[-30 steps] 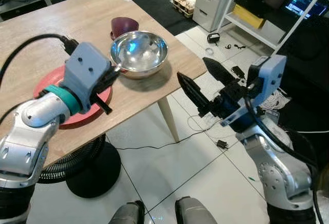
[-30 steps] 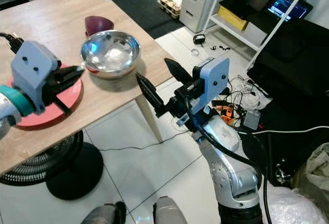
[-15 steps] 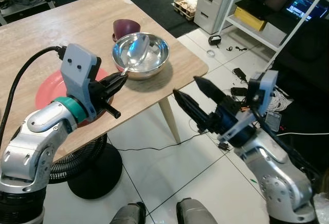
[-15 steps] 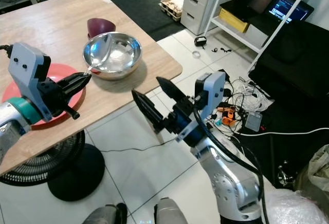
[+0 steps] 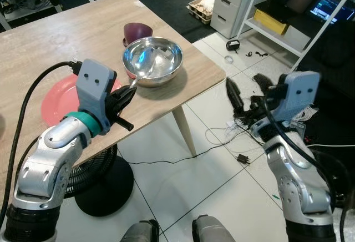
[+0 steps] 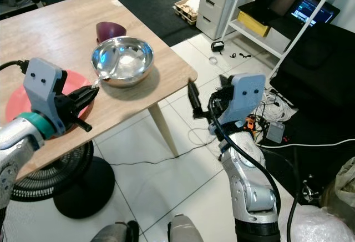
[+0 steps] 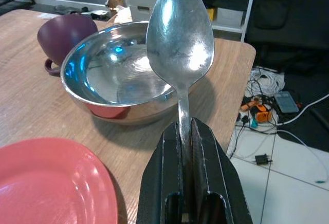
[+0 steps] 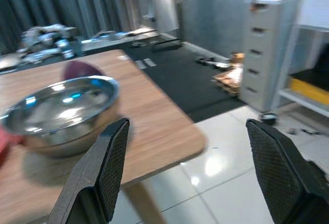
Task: Setting the table
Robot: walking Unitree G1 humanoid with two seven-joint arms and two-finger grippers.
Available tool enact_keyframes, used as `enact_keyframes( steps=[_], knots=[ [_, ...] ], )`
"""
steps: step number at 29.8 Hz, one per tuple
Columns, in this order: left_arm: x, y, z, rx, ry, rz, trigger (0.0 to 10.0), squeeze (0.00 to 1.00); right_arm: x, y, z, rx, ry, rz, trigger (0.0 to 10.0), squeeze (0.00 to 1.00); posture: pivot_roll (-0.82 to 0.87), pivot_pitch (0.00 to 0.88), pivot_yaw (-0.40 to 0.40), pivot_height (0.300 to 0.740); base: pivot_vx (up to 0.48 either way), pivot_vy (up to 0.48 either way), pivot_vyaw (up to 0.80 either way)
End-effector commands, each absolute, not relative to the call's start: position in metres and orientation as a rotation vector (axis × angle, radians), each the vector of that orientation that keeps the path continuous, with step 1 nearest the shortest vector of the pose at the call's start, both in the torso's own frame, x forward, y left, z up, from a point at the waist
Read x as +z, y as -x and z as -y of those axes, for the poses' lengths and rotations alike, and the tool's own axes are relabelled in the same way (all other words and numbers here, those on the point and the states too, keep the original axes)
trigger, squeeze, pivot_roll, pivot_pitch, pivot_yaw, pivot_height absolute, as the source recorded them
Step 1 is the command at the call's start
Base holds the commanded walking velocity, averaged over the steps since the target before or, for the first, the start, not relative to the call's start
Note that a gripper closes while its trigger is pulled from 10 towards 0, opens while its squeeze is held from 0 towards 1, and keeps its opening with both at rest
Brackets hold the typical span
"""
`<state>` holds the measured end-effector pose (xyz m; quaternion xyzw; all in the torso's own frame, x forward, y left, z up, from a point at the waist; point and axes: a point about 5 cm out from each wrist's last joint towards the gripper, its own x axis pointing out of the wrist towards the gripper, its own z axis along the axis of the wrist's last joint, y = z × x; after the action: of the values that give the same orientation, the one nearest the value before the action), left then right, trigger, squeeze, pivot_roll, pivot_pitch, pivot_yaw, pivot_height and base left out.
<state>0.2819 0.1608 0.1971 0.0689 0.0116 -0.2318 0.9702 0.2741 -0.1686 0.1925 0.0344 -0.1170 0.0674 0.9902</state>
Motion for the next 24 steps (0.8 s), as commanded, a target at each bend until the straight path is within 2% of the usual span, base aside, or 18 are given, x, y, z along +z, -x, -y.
enact_keyframes(
  steps=[1,4,9,19,24],
  knots=[
    [0.195,-0.284,-0.161,-0.456,-0.15,-0.029,10.0,0.0,0.19,-0.275,0.171,0.111,-0.07,0.229,10.0,0.0,-0.16,0.0,0.096,0.74,0.0,0.0,0.0],
    [0.188,-0.294,-0.158,-0.38,-0.157,-0.018,10.0,0.0,0.182,-0.28,0.177,0.004,-0.04,0.207,10.0,0.0,-0.17,0.0,0.101,0.74,0.0,0.0,0.0],
    [0.186,-0.297,-0.154,-0.36,-0.161,-0.009,10.0,0.0,0.174,-0.282,0.178,-0.04,-0.031,0.186,10.0,0.0,-0.16,0.0,0.09,0.74,0.0,0.0,0.0],
    [0.183,-0.293,-0.141,-0.334,-0.09,-0.003,10.0,0.0,0.164,-0.288,0.172,-0.074,-0.029,0.163,10.0,0.0,-0.15,0.0,0.09,0.74,0.0,0.0,0.0],
    [0.176,-0.297,-0.141,-0.267,-0.092,-0.021,10.0,0.0,0.159,-0.287,0.174,-0.091,-0.021,0.147,10.0,0.0,-0.16,0.0,0.09,0.74,0.0,0.0,0.0]
  ],
)
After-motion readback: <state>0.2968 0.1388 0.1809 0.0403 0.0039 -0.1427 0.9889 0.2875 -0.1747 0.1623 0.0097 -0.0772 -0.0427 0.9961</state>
